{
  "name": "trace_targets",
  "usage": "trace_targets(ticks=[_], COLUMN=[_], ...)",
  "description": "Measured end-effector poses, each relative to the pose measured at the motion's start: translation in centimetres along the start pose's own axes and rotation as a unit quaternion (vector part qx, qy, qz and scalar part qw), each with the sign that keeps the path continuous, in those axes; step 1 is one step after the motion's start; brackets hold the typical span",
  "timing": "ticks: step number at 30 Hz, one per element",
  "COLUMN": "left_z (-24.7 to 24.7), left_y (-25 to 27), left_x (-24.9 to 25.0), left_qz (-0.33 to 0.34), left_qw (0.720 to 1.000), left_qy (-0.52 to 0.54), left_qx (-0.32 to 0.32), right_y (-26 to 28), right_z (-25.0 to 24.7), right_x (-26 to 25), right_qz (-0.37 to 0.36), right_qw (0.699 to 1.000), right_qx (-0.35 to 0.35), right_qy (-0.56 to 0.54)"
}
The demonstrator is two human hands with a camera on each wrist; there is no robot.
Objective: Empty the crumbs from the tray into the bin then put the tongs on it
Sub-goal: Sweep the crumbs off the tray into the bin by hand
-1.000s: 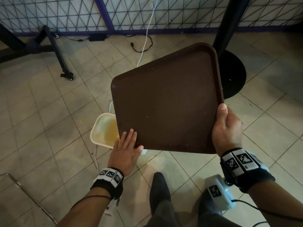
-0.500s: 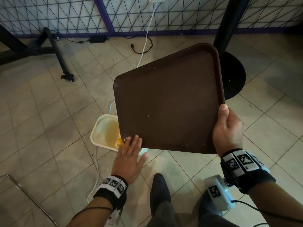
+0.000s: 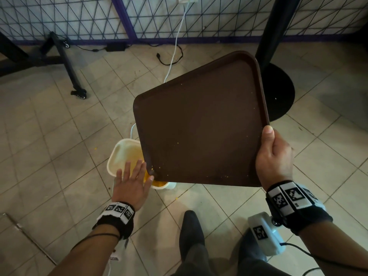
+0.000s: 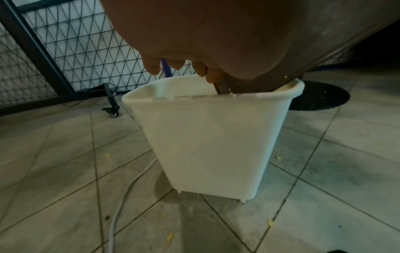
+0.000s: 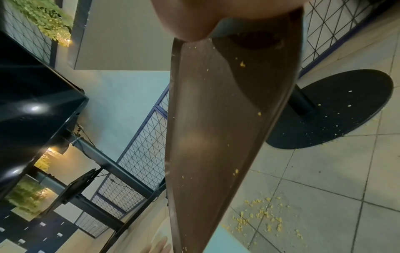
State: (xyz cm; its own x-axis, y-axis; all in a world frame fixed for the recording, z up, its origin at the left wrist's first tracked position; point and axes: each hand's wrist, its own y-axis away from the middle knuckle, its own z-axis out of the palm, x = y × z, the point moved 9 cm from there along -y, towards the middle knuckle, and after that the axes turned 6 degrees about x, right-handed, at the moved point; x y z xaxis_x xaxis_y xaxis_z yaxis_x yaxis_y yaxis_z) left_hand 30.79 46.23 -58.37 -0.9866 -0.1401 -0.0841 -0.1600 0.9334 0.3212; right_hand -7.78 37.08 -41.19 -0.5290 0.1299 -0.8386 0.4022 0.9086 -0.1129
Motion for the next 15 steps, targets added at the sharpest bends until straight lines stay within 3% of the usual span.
trace_targets(ticks=[4,8,13,15], left_z=[0.2,1.7,0.7,0.1], left_y=[0.6,0.4,0.2,0.3], left_x=[3.4,2.0,0.3,1.3], left_qz=[0.045,0.013,-0.012,0.009], left_qw=[0.999,1.000,1.000,1.000], left_qy=[0.019,0.001,0.001,0.011], left_qx=[0.007,-0.017,0.005,0.018], right_y=[0.1,-0.2,-0.4,-0.4], right_z=[0.2,-0.2,-0.5,-0.6], right_x=[-0.1,0.3,0.9,1.0], right_qz=[0.009,0.016,0.034,0.044], right_qw=[1.000,1.000,0.999,0.999], right_qx=[-0.007,-0.002,0.004,0.004], right_qy=[0.001,0.005,0.007,0.002])
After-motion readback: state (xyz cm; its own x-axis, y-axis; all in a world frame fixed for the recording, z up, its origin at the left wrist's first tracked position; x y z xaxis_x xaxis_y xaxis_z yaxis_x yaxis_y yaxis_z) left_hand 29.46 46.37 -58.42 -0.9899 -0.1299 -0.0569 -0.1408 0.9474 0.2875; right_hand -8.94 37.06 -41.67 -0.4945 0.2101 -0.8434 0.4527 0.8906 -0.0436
